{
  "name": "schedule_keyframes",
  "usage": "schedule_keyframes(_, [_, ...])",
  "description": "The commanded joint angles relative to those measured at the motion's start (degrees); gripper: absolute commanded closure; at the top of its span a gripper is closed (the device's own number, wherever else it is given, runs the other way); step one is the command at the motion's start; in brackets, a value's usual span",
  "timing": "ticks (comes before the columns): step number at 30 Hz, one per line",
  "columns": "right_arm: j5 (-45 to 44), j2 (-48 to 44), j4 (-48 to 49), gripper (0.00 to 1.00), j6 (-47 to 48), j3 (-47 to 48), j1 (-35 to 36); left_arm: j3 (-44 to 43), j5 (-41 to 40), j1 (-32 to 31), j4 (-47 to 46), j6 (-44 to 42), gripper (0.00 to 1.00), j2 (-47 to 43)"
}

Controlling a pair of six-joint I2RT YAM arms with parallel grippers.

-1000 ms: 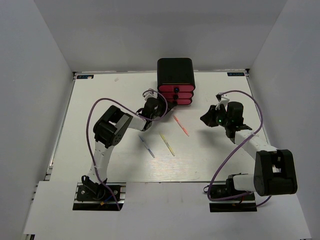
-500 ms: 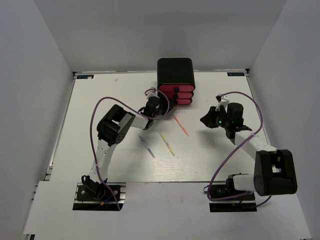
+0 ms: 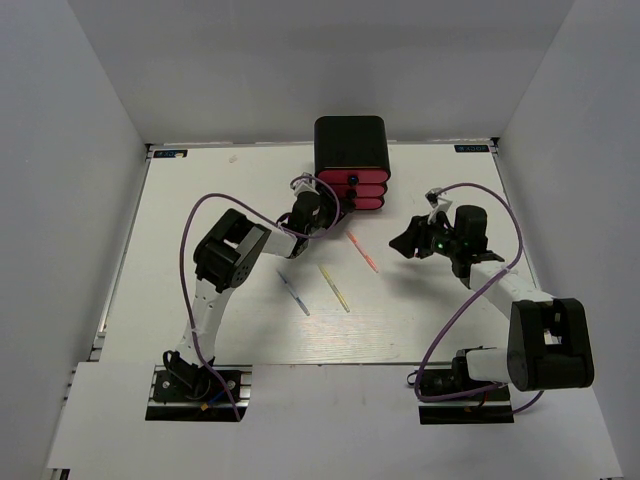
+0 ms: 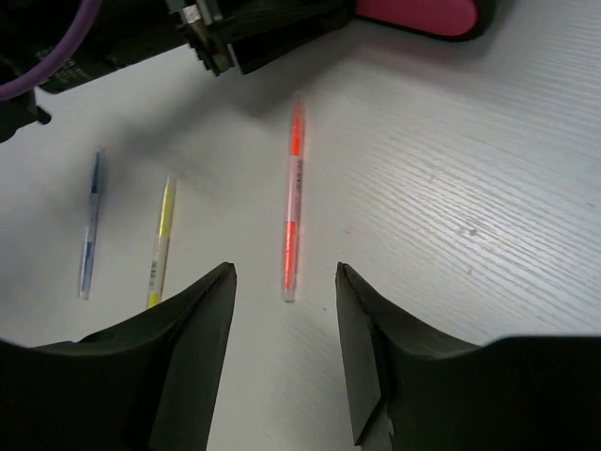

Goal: Sort the stationery into containers
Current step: Open the drawer

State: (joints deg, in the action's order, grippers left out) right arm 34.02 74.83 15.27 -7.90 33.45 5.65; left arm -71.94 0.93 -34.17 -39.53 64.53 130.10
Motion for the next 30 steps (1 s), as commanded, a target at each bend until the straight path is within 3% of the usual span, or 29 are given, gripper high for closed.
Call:
schedule_keyframes(1, [6.67,0.32,2.40,0.46,3.41,-0.67,-0.02,-1.01,-0.23,0.42,-1.96,-0.11,0.65,0.06])
schedule_keyframes(8, [7.64,-0.38,1.87,0.44,9.29,-0.67,0.15,7.32,1.53,-0.10,-5.91,-0.11,0.71,-3.27])
schedule_keyframes(11, [10.26,0.14,0.91,0.36,11.67,-0.67,0.41,10.68,2.15,-0.63,-7.40,-0.11,0.71,-5.20])
schedule_keyframes(15, [15.80,2.42,-4.43,0.34,21.41,0.99,0.59,13.84,3.29,-1.16,-8.72,-0.11,0.71,-6.87])
schedule_keyframes(19, [15.03,4.62,-9.28,0.34,28.80,2.41,2.35,15.08,3.29,-1.16,-8.20,0.42,0.61,-8.98])
schedule_keyframes(23, [13.00,5.77,-11.40,0.34,30.05,4.16,4.01,15.60,3.29,-1.16,-7.67,0.42,0.45,-10.13])
schedule_keyframes(30, [7.56,7.70,-14.30,0.34,30.14,7.76,8.49,18.06,3.29,-1.16,-7.14,0.42,0.31,-13.90])
